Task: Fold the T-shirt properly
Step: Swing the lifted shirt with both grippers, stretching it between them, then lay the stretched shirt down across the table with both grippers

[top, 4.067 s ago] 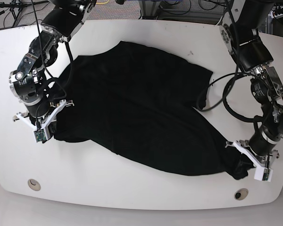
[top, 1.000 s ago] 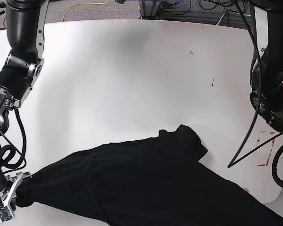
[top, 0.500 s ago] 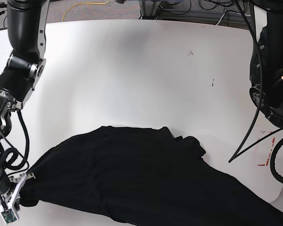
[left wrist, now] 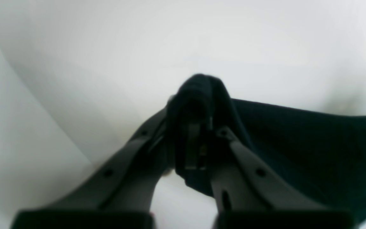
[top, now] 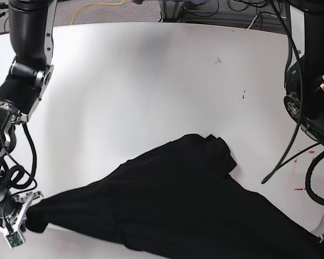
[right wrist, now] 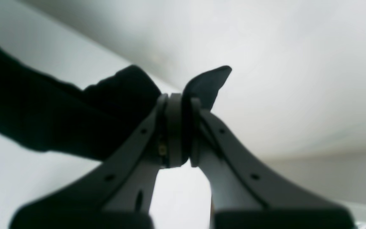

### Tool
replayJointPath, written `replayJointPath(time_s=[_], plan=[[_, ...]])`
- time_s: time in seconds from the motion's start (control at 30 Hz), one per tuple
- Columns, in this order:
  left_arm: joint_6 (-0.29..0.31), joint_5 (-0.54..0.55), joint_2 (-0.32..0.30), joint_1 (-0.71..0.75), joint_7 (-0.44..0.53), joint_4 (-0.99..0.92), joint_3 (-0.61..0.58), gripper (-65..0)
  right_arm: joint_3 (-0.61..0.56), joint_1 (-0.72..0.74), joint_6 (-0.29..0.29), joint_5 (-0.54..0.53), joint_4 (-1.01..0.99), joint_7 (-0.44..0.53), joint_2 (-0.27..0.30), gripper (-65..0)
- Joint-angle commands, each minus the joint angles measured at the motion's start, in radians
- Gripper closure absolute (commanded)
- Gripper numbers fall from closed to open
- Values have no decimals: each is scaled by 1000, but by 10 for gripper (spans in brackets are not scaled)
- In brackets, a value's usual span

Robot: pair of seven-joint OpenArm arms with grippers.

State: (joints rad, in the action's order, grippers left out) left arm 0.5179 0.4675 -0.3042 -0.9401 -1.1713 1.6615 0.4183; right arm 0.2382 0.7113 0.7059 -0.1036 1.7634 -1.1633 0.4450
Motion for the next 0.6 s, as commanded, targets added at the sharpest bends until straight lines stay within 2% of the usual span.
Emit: replayJointPath(time_s=[0.0, 0.07, 0.13, 0.4, 0.57], plan=[[1, 22, -11, 3, 29, 26, 6, -8, 29, -1, -8, 8, 62, 18, 15, -9], [3, 46, -14, 105, 21, 51, 29, -8, 75, -77, -8, 12, 143, 5, 10, -11], [5, 61, -14, 148, 20, 58, 37, -8, 91, -112, -8, 12, 172, 1, 5, -11], [11, 118, -23, 297, 19, 86, 52, -7, 152, -238, -8, 9, 225, -2, -11, -11], [7, 145, -39, 359, 14, 90, 50, -9, 170, -257, -8, 14, 206, -9, -7, -15]])
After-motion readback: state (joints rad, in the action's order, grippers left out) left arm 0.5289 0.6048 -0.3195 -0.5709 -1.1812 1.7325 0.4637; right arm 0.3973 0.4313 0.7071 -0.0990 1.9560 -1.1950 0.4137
